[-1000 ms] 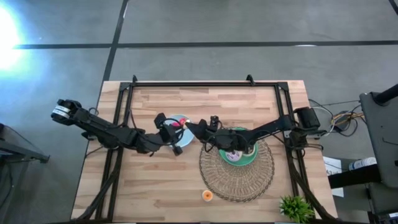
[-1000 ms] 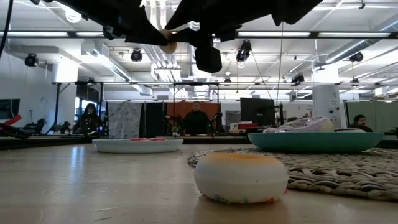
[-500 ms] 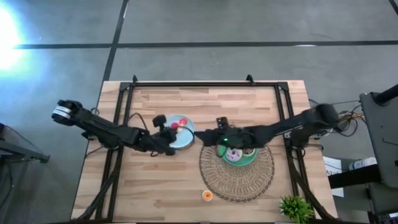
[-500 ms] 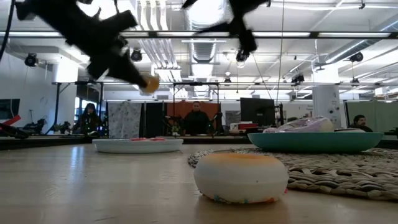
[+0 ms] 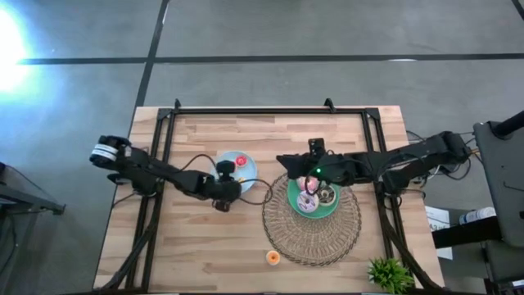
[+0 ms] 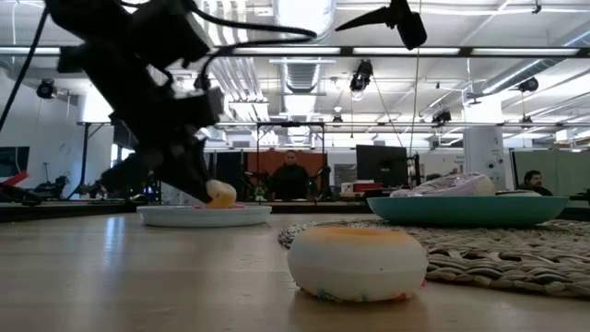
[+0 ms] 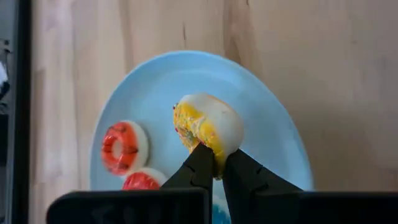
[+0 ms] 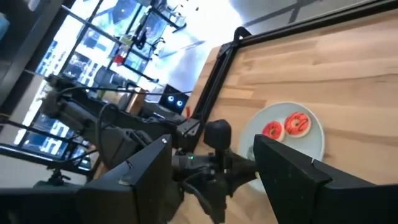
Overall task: Pick & Place donuts
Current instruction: Put the small yellow donut onto the blue plate, then put the small white donut onto the blue plate
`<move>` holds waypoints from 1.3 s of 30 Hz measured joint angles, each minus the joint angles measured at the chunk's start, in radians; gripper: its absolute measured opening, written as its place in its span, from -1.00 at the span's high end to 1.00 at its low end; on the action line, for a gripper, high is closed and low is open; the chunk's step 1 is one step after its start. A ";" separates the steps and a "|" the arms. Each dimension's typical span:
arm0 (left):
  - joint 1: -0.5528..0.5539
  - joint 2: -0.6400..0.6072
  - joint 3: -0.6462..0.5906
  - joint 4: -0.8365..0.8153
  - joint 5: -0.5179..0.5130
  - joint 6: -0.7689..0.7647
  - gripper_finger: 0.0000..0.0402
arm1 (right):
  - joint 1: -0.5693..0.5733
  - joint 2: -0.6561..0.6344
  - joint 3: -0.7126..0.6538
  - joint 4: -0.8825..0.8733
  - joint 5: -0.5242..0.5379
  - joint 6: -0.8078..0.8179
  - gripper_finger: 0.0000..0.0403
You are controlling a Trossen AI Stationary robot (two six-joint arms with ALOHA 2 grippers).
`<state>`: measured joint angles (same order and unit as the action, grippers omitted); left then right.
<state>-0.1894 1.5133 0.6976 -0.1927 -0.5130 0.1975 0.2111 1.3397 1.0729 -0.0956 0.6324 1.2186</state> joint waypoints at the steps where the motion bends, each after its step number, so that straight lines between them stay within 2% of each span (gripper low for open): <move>1: 0.013 0.022 0.013 0.000 0.008 0.000 1.00 | 0.000 0.004 0.000 0.000 0.000 0.000 -0.09; 5: 0.064 0.092 0.072 -0.030 0.095 -0.007 1.00 | 0.001 0.026 0.000 0.000 -0.006 0.001 -0.09; 9: 0.090 0.129 0.126 -0.077 0.110 -0.013 0.92 | 0.000 0.039 0.000 0.001 -0.023 0.004 -0.09; 17: 0.094 0.106 0.193 -0.134 0.159 -0.017 0.56 | 0.000 0.043 0.000 -0.005 -0.035 -0.004 -0.09; 21: 0.094 0.098 0.219 -0.183 0.158 -0.018 0.49 | 0.000 0.042 0.000 -0.006 -0.042 -0.014 -0.09; 23: 0.094 0.082 0.223 -0.237 0.154 -0.027 0.49 | 0.000 0.036 0.000 -0.008 -0.079 -0.014 -0.09; 27: 0.078 -0.015 0.186 -0.297 0.166 -0.116 0.49 | 0.020 0.025 0.000 -0.066 -0.194 -0.023 -0.09; 31: 0.031 -0.179 0.110 -0.282 0.196 -0.189 0.49 | 0.083 0.047 0.000 -0.185 -0.300 -0.064 -0.09; 36: -0.042 -0.373 0.043 -0.279 0.198 -0.300 0.49 | 0.179 0.161 0.000 -0.197 -0.422 -0.091 -0.09; 39: -0.078 -0.456 0.025 -0.279 0.180 -0.385 0.49 | 0.216 0.254 0.025 -0.185 -0.470 -0.044 -0.06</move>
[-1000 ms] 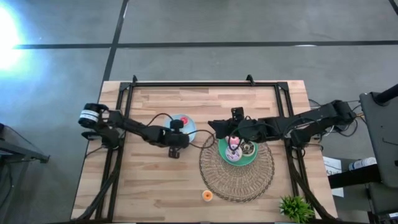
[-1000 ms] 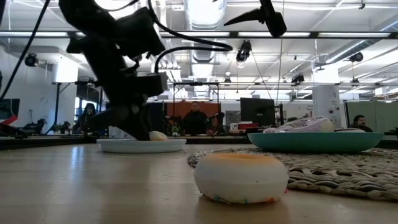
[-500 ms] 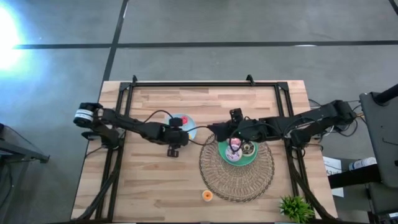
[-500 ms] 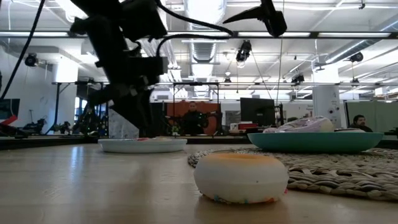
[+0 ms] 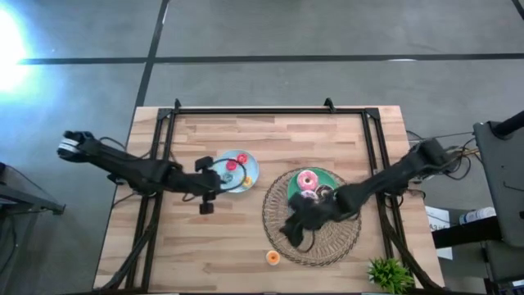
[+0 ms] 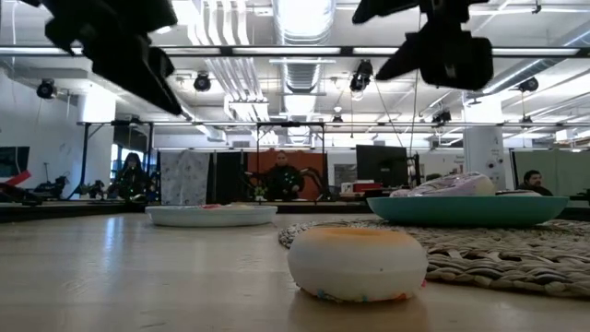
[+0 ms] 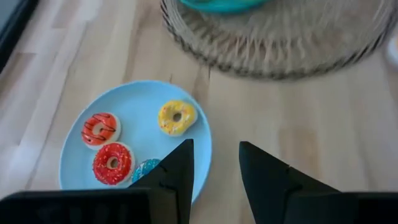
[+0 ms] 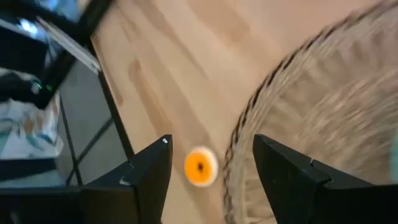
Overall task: Pick & Place donuts
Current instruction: Put the small white donut onto the blue plate
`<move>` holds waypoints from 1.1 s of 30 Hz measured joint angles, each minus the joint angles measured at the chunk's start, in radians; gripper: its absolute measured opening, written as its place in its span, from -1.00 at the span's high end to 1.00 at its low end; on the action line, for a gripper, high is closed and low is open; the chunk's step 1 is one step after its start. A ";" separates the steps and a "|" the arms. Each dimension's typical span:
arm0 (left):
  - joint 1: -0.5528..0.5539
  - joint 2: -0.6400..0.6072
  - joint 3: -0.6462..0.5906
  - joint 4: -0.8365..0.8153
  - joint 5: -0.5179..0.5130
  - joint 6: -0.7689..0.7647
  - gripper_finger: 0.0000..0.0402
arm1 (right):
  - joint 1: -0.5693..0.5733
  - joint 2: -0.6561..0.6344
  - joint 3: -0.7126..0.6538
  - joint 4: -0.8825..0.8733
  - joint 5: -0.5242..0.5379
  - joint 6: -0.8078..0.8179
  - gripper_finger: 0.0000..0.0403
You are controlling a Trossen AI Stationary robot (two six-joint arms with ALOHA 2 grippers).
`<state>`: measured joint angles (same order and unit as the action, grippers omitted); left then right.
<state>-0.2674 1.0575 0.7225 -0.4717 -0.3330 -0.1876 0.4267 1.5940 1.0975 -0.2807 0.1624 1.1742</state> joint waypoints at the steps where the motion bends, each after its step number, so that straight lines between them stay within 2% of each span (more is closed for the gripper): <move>1: -0.010 -0.023 -0.004 0.001 -0.010 -0.028 0.49 | 0.012 0.033 0.016 0.000 -0.007 0.009 -0.05; 9: -0.065 -0.126 -0.007 -0.035 -0.023 -0.189 0.49 | 0.100 0.278 0.246 -0.029 -0.016 -0.077 0.14; 21: -0.081 -0.110 -0.009 -0.091 -0.022 -0.232 0.49 | 0.195 0.640 0.704 -0.507 -0.005 -0.207 0.16; 28: -0.095 -0.106 -0.010 -0.090 -0.023 -0.261 0.49 | 0.208 0.752 0.898 -0.627 -0.002 -0.354 0.13; 33: -0.099 -0.106 -0.028 -0.087 -0.023 -0.289 0.49 | 0.206 0.796 0.954 -0.694 0.031 -0.405 0.14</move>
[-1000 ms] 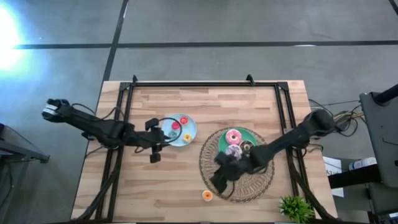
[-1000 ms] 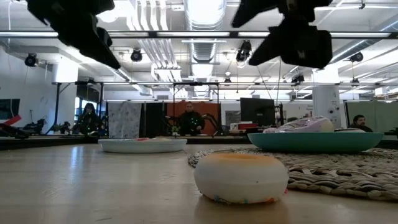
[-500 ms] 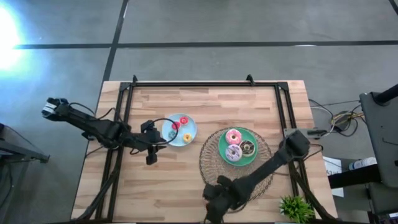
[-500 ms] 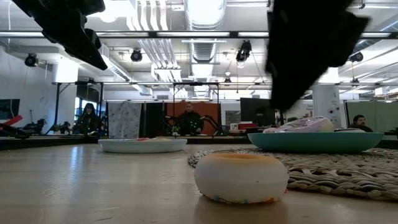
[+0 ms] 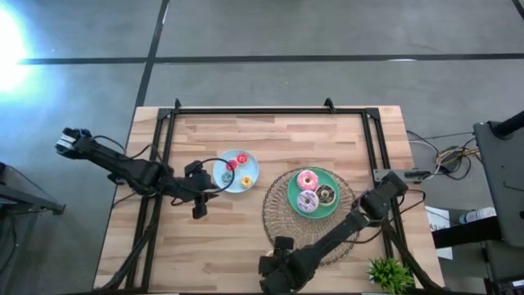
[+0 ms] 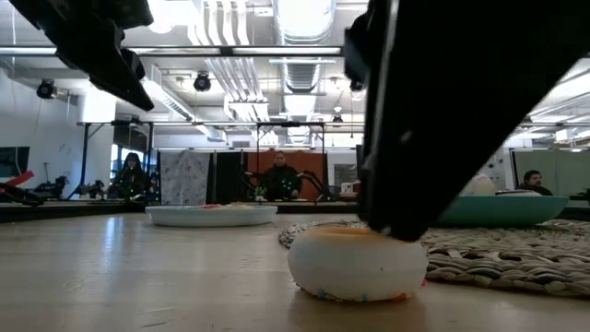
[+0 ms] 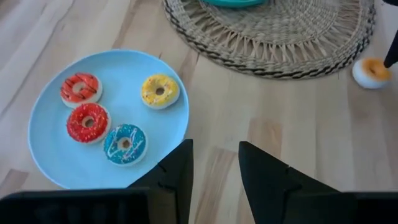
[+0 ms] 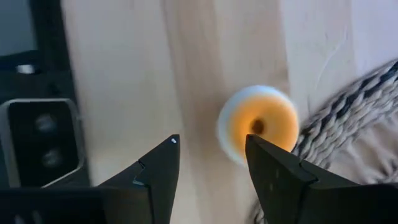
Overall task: Pick & Place donuts
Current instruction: Put the small white donut onto the blue plate
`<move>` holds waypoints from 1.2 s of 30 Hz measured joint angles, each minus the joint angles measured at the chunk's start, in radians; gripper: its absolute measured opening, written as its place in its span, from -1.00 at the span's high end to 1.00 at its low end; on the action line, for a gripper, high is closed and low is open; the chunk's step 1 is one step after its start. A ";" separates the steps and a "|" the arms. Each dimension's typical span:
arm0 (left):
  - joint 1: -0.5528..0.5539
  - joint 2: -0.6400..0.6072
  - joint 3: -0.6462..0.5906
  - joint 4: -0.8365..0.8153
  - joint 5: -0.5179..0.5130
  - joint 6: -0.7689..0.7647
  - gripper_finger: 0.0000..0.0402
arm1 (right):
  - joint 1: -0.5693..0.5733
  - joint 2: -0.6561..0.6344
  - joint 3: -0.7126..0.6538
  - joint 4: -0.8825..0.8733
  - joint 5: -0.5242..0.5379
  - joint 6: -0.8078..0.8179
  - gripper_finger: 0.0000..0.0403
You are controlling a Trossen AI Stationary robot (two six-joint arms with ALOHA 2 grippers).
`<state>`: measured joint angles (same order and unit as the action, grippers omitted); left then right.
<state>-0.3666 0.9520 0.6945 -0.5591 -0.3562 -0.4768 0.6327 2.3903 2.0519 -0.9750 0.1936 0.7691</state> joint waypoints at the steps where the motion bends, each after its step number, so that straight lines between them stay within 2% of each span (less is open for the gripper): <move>1: -0.002 0.000 -0.006 0.001 0.000 -0.007 0.49 | -0.001 0.002 0.000 -0.002 0.009 -0.009 0.14; 7: -0.008 0.000 -0.053 0.007 0.000 -0.060 0.49 | 0.000 0.003 -0.007 -0.014 0.064 -0.023 0.14; 13: -0.010 0.000 -0.057 0.011 0.000 -0.073 0.49 | -0.001 0.003 -0.028 0.014 0.067 -0.038 0.14; 18: -0.010 -0.002 -0.047 0.028 -0.002 -0.056 0.49 | -0.003 0.003 -0.069 0.149 0.041 -0.088 0.14; 29: -0.010 -0.003 -0.043 0.027 -0.004 -0.055 0.49 | -0.013 0.000 -0.111 0.127 0.038 -0.052 0.15; 32: -0.010 -0.003 -0.043 0.027 -0.004 -0.057 0.49 | -0.024 -0.004 -0.132 0.126 0.028 0.020 0.23; 36: -0.011 -0.003 -0.043 0.027 -0.004 -0.064 0.49 | -0.044 -0.005 -0.139 0.127 0.006 0.104 0.49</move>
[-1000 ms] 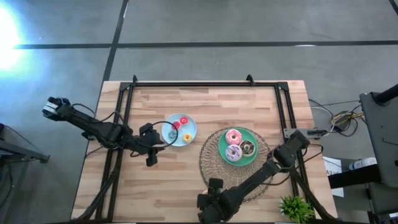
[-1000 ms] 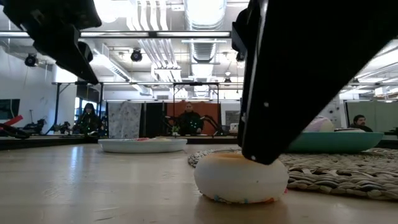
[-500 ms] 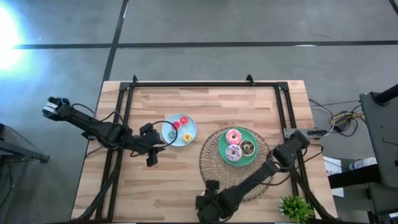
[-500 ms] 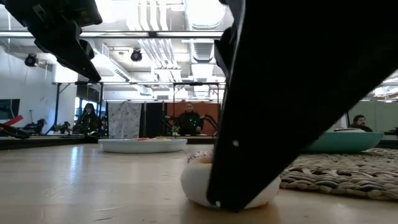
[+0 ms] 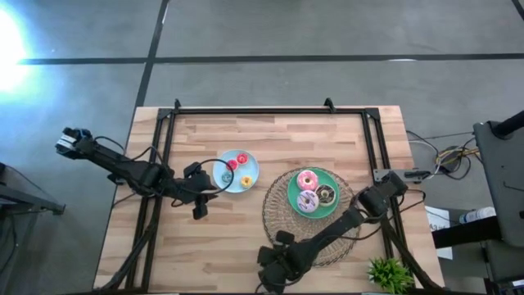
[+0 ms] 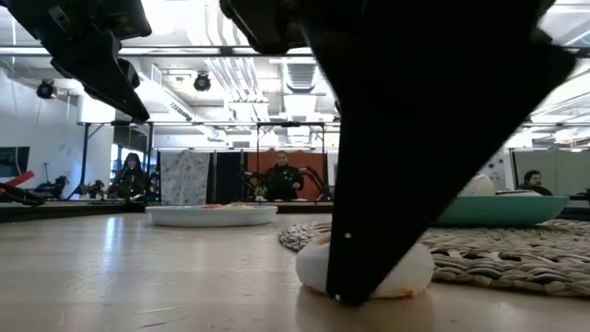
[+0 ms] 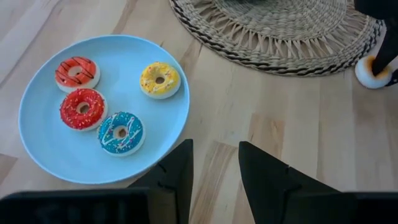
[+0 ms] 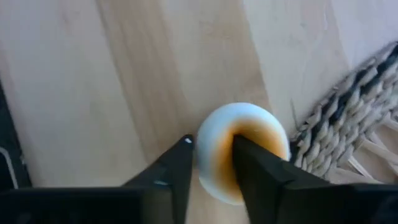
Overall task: Pick & Place donuts
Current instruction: Put the small white donut onto the blue plate
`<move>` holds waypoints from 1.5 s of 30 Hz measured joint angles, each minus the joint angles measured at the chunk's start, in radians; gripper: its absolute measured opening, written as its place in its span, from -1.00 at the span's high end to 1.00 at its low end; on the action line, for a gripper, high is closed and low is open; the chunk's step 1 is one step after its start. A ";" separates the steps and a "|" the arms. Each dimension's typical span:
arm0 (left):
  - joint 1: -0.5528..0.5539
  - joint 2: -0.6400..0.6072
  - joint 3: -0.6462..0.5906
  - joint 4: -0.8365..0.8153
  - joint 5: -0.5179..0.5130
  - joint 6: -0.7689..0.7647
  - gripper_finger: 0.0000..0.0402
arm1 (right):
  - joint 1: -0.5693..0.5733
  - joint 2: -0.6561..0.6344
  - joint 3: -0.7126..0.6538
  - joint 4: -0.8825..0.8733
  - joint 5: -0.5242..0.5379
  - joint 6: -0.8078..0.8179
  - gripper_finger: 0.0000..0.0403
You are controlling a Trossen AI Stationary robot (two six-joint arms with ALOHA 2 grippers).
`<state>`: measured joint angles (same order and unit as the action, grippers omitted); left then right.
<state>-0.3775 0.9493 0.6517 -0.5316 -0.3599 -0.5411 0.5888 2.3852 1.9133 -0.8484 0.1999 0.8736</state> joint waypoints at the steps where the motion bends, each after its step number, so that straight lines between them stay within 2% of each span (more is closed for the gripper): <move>1: 0.000 0.000 0.001 -0.001 0.000 0.000 0.49 | -0.004 0.000 0.000 0.003 0.000 0.007 0.57; 4: -0.004 -0.002 0.007 0.000 0.000 0.000 0.49 | -0.022 0.002 0.015 0.013 -0.003 0.011 0.82; 6: -0.009 -0.004 0.011 -0.001 -0.001 0.009 0.49 | -0.036 -0.002 0.018 0.016 -0.005 0.007 0.91; 11: -0.042 -0.011 0.031 0.000 -0.017 0.042 0.49 | -0.077 -0.042 -0.020 0.017 -0.002 0.027 0.93; 13: -0.072 -0.016 0.037 0.000 -0.062 0.044 0.49 | -0.098 -0.073 -0.040 0.030 0.015 0.044 0.93; 16: -0.132 -0.020 0.040 0.001 -0.158 0.045 0.49 | -0.137 -0.142 -0.099 0.148 0.087 0.064 0.93; 20: -0.237 -0.019 0.040 0.000 -0.304 0.020 0.49 | -0.199 -0.258 -0.235 0.419 0.186 0.119 0.93; 25: -0.364 -0.018 0.038 0.002 -0.529 -0.027 0.49 | -0.283 -0.370 -0.456 0.930 0.256 0.236 0.94; 28: -0.422 -0.015 0.036 0.030 -0.652 -0.028 0.49 | -0.320 -0.385 -0.559 1.255 0.322 0.315 0.94; 31: -0.446 -0.003 0.033 0.075 -0.729 0.013 0.49 | -0.348 -0.373 -0.610 1.472 0.398 0.417 0.94; 33: -0.446 0.013 0.033 0.103 -0.761 0.056 0.49 | -0.363 -0.363 -0.616 1.520 0.427 0.454 0.94; 39: -0.424 0.076 0.031 0.199 -0.863 0.170 0.46 | -0.377 -0.339 -0.549 1.520 0.431 0.481 0.94; 45: -0.378 0.119 0.031 0.216 -0.897 0.148 0.36 | -0.383 -0.339 -0.498 1.506 0.484 0.435 0.94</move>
<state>-0.7551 1.0688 0.6823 -0.3153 -1.2564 -0.3930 0.2056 2.0460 1.4157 0.6577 0.6842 1.3083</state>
